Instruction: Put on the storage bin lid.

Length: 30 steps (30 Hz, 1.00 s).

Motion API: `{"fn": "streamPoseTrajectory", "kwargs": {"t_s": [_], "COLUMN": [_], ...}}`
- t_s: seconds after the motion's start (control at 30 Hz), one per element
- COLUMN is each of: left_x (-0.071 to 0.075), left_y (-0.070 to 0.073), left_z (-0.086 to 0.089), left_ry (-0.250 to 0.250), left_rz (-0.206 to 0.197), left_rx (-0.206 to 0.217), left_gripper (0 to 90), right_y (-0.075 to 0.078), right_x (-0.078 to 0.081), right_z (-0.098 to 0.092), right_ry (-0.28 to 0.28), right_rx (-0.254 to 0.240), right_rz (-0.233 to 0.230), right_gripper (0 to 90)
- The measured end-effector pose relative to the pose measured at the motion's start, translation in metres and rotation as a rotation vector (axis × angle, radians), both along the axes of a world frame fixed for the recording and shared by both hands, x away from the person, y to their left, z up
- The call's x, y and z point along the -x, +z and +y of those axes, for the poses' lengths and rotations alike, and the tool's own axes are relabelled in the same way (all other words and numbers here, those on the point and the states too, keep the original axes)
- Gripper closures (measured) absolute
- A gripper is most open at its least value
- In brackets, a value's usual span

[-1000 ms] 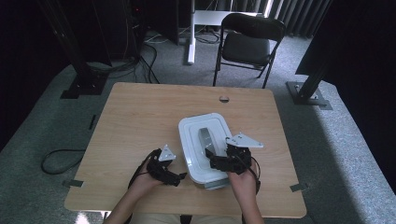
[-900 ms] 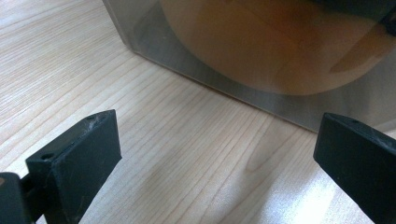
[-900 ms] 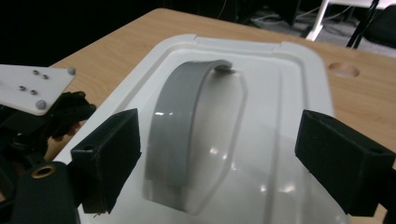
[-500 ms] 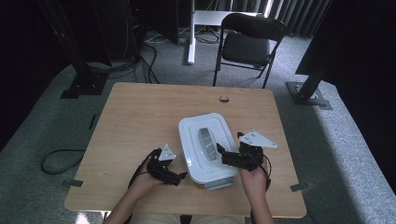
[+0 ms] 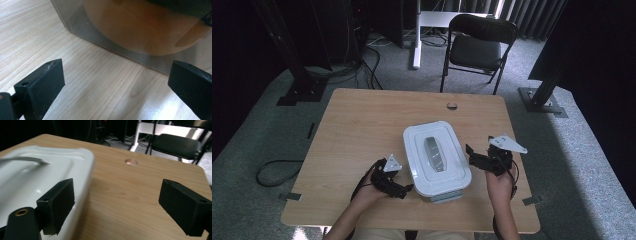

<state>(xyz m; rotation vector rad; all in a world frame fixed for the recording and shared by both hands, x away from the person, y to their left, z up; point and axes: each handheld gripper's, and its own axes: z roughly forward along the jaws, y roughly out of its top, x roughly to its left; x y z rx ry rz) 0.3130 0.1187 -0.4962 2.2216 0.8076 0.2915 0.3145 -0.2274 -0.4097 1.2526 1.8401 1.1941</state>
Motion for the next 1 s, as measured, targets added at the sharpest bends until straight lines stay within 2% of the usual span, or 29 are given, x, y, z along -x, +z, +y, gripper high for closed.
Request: {"fn": "streamPoseTrajectory", "kwargs": {"t_s": [0.07,0.17,0.27,0.37,0.53,0.73,0.87,1.0], "left_x": [0.0,-0.001,-0.002,-0.003,-0.006,-0.007,-0.008,-0.007], "left_y": [0.0,0.0,0.001,0.0,0.002,0.004,0.003,0.003], "left_z": [0.0,0.0,-0.001,-0.002,-0.002,-0.004,-0.003,-0.004], "left_ry": [0.001,0.004,0.008,0.01,0.024,0.021,0.035,0.028], "left_rz": [-0.002,-0.002,-0.001,-0.003,-0.009,-0.018,-0.014,-0.012], "left_rx": [0.001,-0.003,-0.001,-0.005,-0.002,-0.006,-0.003,-0.008], "left_gripper": [1.3,1.3,1.3,1.3,1.3,1.3,1.3,1.3], "right_y": [-0.009,-0.023,-0.036,-0.051,-0.072,-0.084,-0.086,-0.088], "right_x": [-0.001,-0.004,-0.006,-0.008,-0.008,-0.008,-0.006,-0.004], "right_z": [-0.005,-0.011,-0.017,-0.02,-0.015,-0.006,0.0,-0.001], "right_ry": [-0.014,-0.034,-0.048,-0.05,-0.029,0.009,0.029,0.028], "right_rx": [0.001,0.017,0.007,-0.01,0.015,0.012,0.011,-0.018], "right_rz": [-0.01,0.008,0.03,0.061,0.103,0.133,0.128,0.127], "right_gripper": [13.1,13.1,13.2,13.2,13.2,13.2,14.5,14.2]}}
